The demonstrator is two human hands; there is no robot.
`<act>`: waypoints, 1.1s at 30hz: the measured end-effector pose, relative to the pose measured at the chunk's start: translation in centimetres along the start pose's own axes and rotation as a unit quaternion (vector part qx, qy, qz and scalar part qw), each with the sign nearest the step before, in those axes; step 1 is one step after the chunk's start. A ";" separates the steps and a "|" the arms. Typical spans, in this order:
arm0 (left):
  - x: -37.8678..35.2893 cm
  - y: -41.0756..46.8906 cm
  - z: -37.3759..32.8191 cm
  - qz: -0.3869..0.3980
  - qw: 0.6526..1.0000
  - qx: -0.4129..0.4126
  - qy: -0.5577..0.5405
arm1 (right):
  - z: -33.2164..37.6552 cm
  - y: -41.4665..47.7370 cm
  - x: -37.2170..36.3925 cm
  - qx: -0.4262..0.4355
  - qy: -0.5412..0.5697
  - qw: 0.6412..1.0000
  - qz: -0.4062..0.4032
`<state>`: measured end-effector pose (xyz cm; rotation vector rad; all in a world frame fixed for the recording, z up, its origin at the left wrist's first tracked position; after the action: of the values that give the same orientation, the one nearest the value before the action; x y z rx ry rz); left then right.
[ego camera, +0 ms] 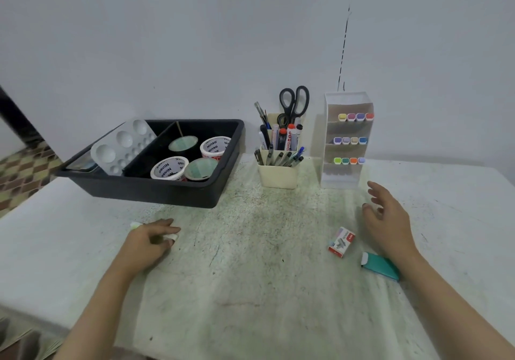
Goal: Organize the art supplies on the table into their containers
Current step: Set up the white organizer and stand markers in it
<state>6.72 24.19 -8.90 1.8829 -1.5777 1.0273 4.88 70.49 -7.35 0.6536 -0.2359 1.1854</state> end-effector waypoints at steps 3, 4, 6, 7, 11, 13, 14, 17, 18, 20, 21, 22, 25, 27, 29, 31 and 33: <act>0.7 -0.6 -1.0 -0.067 0.998 -0.007 -0.012 | 0.6 -0.3 0.0 0.006 -0.010 1.000 0.005; 0.9 -0.9 -1.6 -0.088 0.996 -0.013 -0.021 | 0.8 -0.4 0.0 0.010 -0.016 1.000 0.006; 1.0 -1.7 -3.4 -0.126 0.991 -0.043 -0.019 | 1.5 -0.7 0.0 0.029 -0.026 0.999 0.006; 0.9 -2.0 -4.4 -0.143 0.987 -0.066 -0.012 | 1.9 -0.8 0.0 0.041 -0.028 0.999 0.004; 0.7 -2.9 -9.4 -0.190 0.966 -0.173 -0.018 | 3.6 -1.6 -0.6 0.080 -0.009 0.997 0.012; 0.5 -3.8 -12.7 -0.204 0.950 -0.231 -0.043 | 4.5 -2.0 -1.3 0.098 -0.002 0.995 0.027; 0.3 -4.2 -14.2 -0.202 0.945 -0.250 -0.067 | 4.9 -2.2 -1.6 0.101 0.011 0.994 0.033; -0.9 -5.2 -18.0 -0.166 0.933 -0.268 -0.171 | 5.7 -2.3 -2.6 0.062 0.101 0.991 0.066; -1.4 -5.5 -19.1 -0.154 0.929 -0.271 -0.201 | 5.8 -2.3 -3.0 0.033 0.136 0.986 0.085; -2.5 -6.0 -20.8 -0.136 0.916 -0.284 -0.250 | 5.8 -2.3 -3.9 -0.045 0.232 0.964 0.121; -3.1 -6.3 -21.6 -0.128 0.908 -0.296 -0.266 | 5.8 -2.3 -4.2 -0.083 0.289 0.945 0.129; -3.8 -6.5 -22.2 -0.120 0.902 -0.307 -0.278 | 5.9 -2.1 -4.2 -0.112 0.333 0.928 0.125; -5.9 -6.6 -23.0 -0.085 0.889 -0.306 -0.330 | 5.9 -1.4 -3.3 -0.163 0.408 0.894 0.087; -7.1 -6.5 -23.2 -0.066 0.881 -0.300 -0.359 | 5.6 -0.8 -2.6 -0.187 0.434 0.878 0.068; -8.0 -6.4 -23.4 -0.063 0.874 -0.302 -0.375 | 5.0 -0.1 -1.7 -0.196 0.401 0.893 0.060; -9.0 -6.2 -23.5 -0.053 0.870 -0.298 -0.389 | 4.5 0.4 -1.1 -0.204 0.378 0.901 0.055; -10.0 -5.9 -23.7 -0.038 0.867 -0.293 -0.401 | 4.2 0.9 -0.8 -0.206 0.398 0.892 0.050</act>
<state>6.11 49.56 -1.83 1.9616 -1.9049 -0.3603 4.39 67.60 -4.09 -0.2458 0.1809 1.3554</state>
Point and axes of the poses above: each hand's wrist, its own y-axis towards the middle knuckle, its own x-axis out of the back of the hand, z = x × y, the point moved 7 cm from there along y, towards the middle knuckle, and after that the axes turned 7 degrees about x, right-handed, at the moved point
